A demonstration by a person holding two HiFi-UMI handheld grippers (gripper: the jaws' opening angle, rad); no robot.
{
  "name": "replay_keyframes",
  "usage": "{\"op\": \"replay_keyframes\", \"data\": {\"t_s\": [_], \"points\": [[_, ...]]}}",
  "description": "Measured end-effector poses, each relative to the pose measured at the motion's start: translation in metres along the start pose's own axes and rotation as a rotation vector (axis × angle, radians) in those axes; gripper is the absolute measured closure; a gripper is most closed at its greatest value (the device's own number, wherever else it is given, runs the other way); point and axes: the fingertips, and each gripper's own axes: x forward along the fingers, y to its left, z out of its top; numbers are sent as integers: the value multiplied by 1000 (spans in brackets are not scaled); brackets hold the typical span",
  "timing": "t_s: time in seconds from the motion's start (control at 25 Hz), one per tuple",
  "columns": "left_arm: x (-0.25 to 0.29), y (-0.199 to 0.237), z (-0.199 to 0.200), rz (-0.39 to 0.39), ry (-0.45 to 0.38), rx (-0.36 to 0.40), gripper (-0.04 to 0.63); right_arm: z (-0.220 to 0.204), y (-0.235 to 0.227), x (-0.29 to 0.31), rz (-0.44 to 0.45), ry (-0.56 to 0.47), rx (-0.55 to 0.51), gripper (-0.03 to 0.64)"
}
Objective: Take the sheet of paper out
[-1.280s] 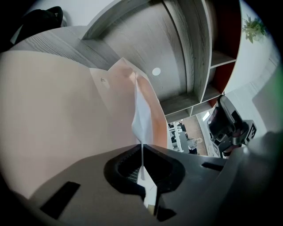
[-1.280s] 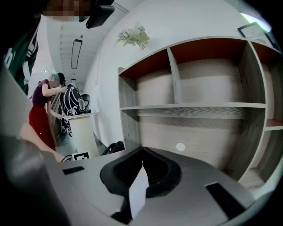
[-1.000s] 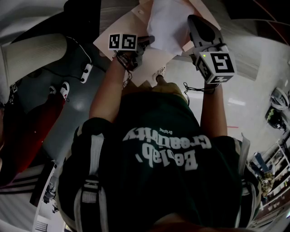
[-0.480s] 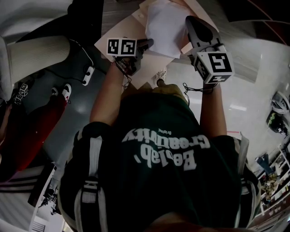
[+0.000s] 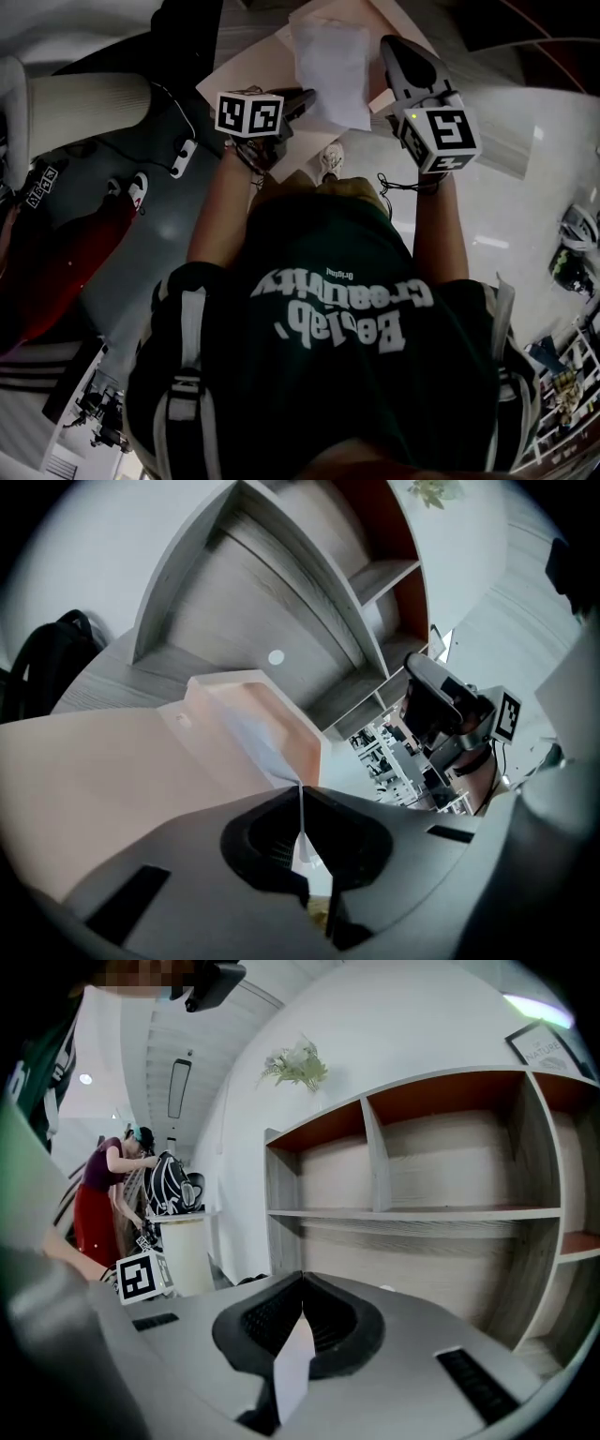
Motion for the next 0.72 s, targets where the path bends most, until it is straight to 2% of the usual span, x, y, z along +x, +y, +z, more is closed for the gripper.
{"op": "replay_keyframes", "data": {"t_s": [0.36,0.56,0.72], "points": [[-35,-39,19,90,-126,135,577,11,11,-21,43,-46,-32,584],[-55,-59,28,186,-167,261,577,18,21,-31,56,-69,-49,584],[-75,-76,37,277,-183,403,577,29,30,-38,56,-85,-60,584]]}}
